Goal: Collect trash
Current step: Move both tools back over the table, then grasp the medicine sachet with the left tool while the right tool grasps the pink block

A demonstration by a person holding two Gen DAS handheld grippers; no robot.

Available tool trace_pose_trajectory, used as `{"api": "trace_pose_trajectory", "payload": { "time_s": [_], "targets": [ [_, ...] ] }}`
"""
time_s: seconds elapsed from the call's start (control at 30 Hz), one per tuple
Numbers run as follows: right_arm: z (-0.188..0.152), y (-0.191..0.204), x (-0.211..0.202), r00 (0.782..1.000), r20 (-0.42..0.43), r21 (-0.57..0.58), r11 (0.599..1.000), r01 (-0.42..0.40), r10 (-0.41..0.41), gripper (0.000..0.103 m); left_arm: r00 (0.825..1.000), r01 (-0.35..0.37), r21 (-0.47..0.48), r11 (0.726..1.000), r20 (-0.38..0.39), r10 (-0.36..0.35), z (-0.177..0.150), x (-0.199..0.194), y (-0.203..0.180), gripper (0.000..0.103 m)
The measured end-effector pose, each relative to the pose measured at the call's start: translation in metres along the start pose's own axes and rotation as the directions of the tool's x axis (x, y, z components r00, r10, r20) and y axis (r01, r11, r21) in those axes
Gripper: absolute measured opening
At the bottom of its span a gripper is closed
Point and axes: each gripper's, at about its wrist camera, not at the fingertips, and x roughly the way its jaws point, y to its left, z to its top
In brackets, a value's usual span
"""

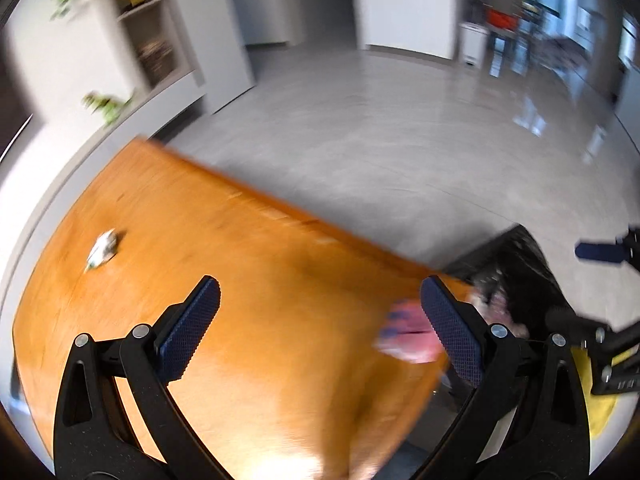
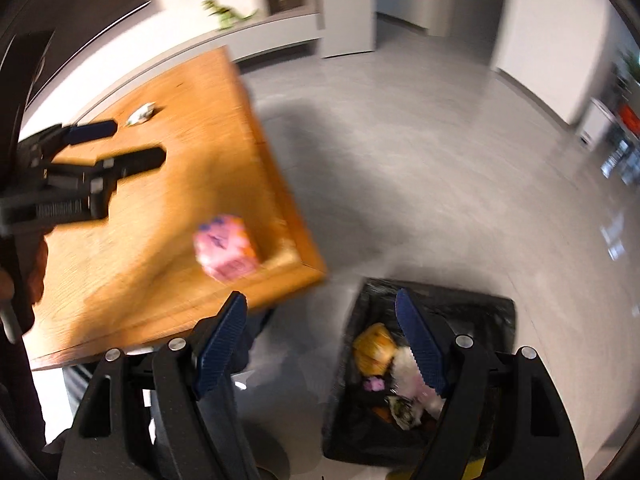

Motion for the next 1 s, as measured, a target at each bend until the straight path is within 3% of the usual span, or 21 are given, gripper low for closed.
{"api": "trace_pose_trajectory", "payload": {
  "time_s": [0.13,0.37,0.4,0.47,0.73,1.0],
  "targets": [
    [0.020,0.033,0.030,0.999,-0.043,-0.062,0.998,-0.033,0.030,0.077,0.998,-0.042,-0.114,0.993,-0.041,0.037,-0.006,0.009,0.058,0.097],
    [0.036,0.060,0.067,0.994,-0.104,-0.129,0.991,-0.027,0.013,0.077,0.993,-0.087,-0.269,0.959,-0.104,0.061,-0.017,0.020,0.150,0.097],
    [0.038,0.061,0.071,0.994,-0.108,-0.135,0.991,-0.024,0.009,0.069,0.992,-0.089,-0.296,0.951,-0.112,0.058,-0.018,0.023,0.166,0.097],
    [0.039,0.065,0.083,0.989,-0.146,-0.150,0.988,-0.039,0.017,0.043,0.990,-0.098,-0.338,0.936,-0.130,0.057,-0.020,0.029,0.188,0.097],
    [0.055,0.078,0.096,0.989,-0.144,-0.169,0.984,-0.058,0.033,0.042,0.982,-0.138,-0.446,0.884,-0.178,0.064,-0.012,0.071,0.263,0.097],
    [0.066,0.088,0.103,0.989,-0.145,-0.186,0.981,-0.061,0.034,0.042,0.966,-0.203,-0.465,0.862,-0.237,0.100,0.010,0.127,0.316,0.097]
  ]
}}
